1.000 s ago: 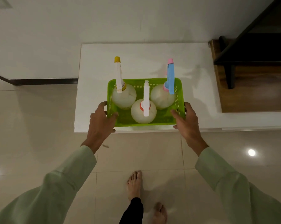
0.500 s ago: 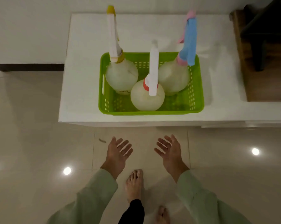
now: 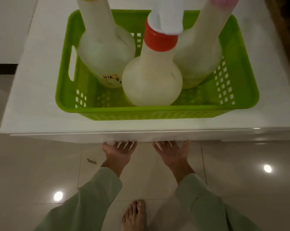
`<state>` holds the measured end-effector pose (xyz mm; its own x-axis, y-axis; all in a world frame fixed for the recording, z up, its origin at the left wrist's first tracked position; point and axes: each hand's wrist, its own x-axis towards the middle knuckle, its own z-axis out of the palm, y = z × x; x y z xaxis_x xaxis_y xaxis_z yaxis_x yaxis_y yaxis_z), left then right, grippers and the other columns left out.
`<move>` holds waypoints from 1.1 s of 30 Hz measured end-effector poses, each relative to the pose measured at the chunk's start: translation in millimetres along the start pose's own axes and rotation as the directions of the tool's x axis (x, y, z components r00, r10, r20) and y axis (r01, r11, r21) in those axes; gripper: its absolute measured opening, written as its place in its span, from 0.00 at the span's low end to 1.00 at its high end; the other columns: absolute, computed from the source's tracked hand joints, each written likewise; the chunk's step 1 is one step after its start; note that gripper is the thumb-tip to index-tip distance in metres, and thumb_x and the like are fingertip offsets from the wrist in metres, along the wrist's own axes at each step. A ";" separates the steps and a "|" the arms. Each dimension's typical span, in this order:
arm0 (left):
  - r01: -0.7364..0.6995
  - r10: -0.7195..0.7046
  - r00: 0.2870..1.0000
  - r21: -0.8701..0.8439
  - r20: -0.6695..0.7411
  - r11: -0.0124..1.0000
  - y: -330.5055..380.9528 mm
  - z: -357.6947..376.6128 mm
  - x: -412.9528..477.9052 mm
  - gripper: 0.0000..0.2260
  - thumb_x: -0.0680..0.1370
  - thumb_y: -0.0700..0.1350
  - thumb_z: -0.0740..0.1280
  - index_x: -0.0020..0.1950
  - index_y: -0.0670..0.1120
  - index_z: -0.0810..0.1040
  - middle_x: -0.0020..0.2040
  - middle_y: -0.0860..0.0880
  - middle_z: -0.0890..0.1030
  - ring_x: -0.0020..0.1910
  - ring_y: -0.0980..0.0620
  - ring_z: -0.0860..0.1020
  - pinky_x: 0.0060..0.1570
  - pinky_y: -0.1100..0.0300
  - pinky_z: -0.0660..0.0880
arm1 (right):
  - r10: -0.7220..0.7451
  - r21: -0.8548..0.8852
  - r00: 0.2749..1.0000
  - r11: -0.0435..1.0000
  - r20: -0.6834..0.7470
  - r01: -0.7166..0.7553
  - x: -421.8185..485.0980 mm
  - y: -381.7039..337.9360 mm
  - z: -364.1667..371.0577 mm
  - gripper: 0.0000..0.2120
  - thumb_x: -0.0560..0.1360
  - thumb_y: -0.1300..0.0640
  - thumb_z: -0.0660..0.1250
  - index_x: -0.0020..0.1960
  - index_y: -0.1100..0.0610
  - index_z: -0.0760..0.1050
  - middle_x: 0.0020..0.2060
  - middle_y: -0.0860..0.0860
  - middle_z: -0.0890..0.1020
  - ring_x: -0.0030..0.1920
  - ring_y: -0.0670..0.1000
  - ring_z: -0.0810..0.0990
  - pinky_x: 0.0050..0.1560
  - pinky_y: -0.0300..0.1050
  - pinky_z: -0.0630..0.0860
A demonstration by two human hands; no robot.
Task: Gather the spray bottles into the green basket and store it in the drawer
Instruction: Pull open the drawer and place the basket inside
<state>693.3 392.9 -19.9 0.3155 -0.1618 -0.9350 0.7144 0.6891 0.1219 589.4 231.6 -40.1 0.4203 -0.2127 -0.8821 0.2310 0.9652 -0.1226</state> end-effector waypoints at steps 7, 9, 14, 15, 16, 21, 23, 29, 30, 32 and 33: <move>0.041 -0.029 0.997 0.174 -0.069 0.984 -10.5 -34.4 -43.6 0.25 0.82 0.57 0.52 0.72 0.41 0.66 0.68 0.37 0.72 0.65 0.33 0.72 0.67 0.36 0.67 | 0.008 -0.209 0.993 0.977 -0.121 -0.033 -49.7 6.2 -24.0 0.29 0.83 0.41 0.55 0.71 0.63 0.67 0.64 0.64 0.76 0.65 0.66 0.75 0.68 0.69 0.69; -0.018 0.071 0.994 0.513 -0.084 0.858 -20.1 -46.6 -84.3 0.19 0.83 0.50 0.57 0.70 0.42 0.69 0.66 0.40 0.75 0.63 0.37 0.75 0.65 0.41 0.72 | -0.145 -0.591 0.976 0.806 -0.160 0.023 -94.5 17.0 -30.2 0.17 0.84 0.53 0.60 0.67 0.62 0.72 0.58 0.63 0.79 0.59 0.66 0.79 0.62 0.63 0.77; -0.557 0.497 0.603 0.775 0.624 -0.298 -38.0 -81.0 -214.8 0.07 0.81 0.49 0.62 0.55 0.57 0.77 0.54 0.61 0.81 0.50 0.63 0.79 0.48 0.70 0.75 | -0.443 -0.618 0.444 -0.416 0.779 0.668 -225.4 32.6 -42.9 0.07 0.80 0.62 0.65 0.54 0.54 0.80 0.52 0.47 0.81 0.55 0.48 0.80 0.55 0.39 0.76; -0.589 0.456 0.489 0.667 0.744 -0.456 -38.5 -80.0 -236.9 0.07 0.80 0.50 0.62 0.57 0.57 0.76 0.55 0.63 0.78 0.52 0.65 0.77 0.50 0.71 0.73 | -0.366 -0.479 0.319 -0.547 0.874 0.686 -244.0 29.5 -39.1 0.09 0.79 0.61 0.65 0.57 0.55 0.79 0.55 0.48 0.79 0.58 0.48 0.78 0.59 0.38 0.74; -0.602 0.407 0.388 0.562 0.827 -0.568 -38.4 -76.9 -252.9 0.09 0.80 0.50 0.61 0.59 0.56 0.76 0.57 0.62 0.77 0.56 0.64 0.75 0.55 0.69 0.71 | -0.313 -0.401 0.255 -0.630 0.915 0.665 -258.2 25.3 -33.6 0.12 0.79 0.60 0.65 0.61 0.56 0.78 0.59 0.50 0.78 0.62 0.50 0.76 0.64 0.41 0.72; -0.401 0.175 0.475 0.390 0.862 -0.829 -30.3 -45.8 -272.4 0.22 0.81 0.48 0.62 0.75 0.49 0.66 0.75 0.48 0.67 0.76 0.48 0.61 0.77 0.48 0.54 | -0.087 -0.319 0.600 -0.902 0.795 0.292 -275.6 4.6 -3.0 0.27 0.79 0.56 0.65 0.77 0.54 0.66 0.72 0.55 0.72 0.75 0.58 0.66 0.79 0.59 0.54; -0.311 0.130 0.567 0.358 0.814 -0.880 -28.4 -47.8 -267.4 0.23 0.81 0.51 0.60 0.76 0.50 0.63 0.74 0.48 0.67 0.76 0.48 0.61 0.78 0.48 0.48 | -0.049 -0.286 0.648 -0.921 0.760 0.265 -272.0 1.4 -4.0 0.26 0.78 0.58 0.65 0.75 0.53 0.67 0.67 0.53 0.74 0.71 0.57 0.69 0.79 0.59 0.52; -0.308 0.088 0.602 0.332 0.794 -0.892 -29.7 -63.3 -281.9 0.22 0.80 0.50 0.62 0.74 0.48 0.66 0.71 0.48 0.72 0.72 0.47 0.67 0.77 0.47 0.54 | -0.058 -0.299 0.652 -0.916 0.756 0.266 -287.0 5.4 -18.8 0.25 0.74 0.64 0.66 0.70 0.53 0.72 0.62 0.53 0.78 0.65 0.56 0.74 0.77 0.59 0.58; -0.307 0.086 0.613 0.338 0.785 -0.889 -31.4 -68.2 -286.2 0.22 0.80 0.49 0.62 0.74 0.48 0.66 0.71 0.48 0.72 0.72 0.47 0.67 0.76 0.47 0.54 | -0.049 -0.301 0.665 -0.915 0.745 0.270 -291.4 7.0 -24.3 0.25 0.75 0.64 0.65 0.71 0.53 0.72 0.62 0.52 0.78 0.66 0.56 0.74 0.78 0.58 0.57; -0.306 0.093 0.612 0.344 0.786 -0.888 -36.5 -80.7 -293.7 0.21 0.81 0.49 0.62 0.74 0.48 0.67 0.70 0.49 0.73 0.71 0.48 0.68 0.76 0.47 0.56 | -0.049 -0.310 0.668 -0.909 0.742 0.278 -301.5 10.8 -35.5 0.25 0.74 0.65 0.66 0.70 0.53 0.72 0.62 0.52 0.78 0.66 0.56 0.74 0.77 0.58 0.58; -0.304 0.098 0.605 0.343 0.790 -0.889 -39.5 -86.9 -296.4 0.20 0.80 0.48 0.62 0.73 0.48 0.69 0.69 0.49 0.75 0.70 0.48 0.69 0.75 0.47 0.58 | -0.060 -0.317 0.662 -0.908 0.747 0.275 -306.4 13.2 -41.7 0.25 0.73 0.65 0.67 0.69 0.54 0.73 0.61 0.52 0.79 0.65 0.56 0.75 0.76 0.59 0.60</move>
<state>517.3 475.0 223.5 0.7548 -0.5884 -0.2900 -0.5165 -0.8056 0.2901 427.0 315.9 209.6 0.9200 -0.3124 -0.2368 -0.3719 -0.8865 -0.2754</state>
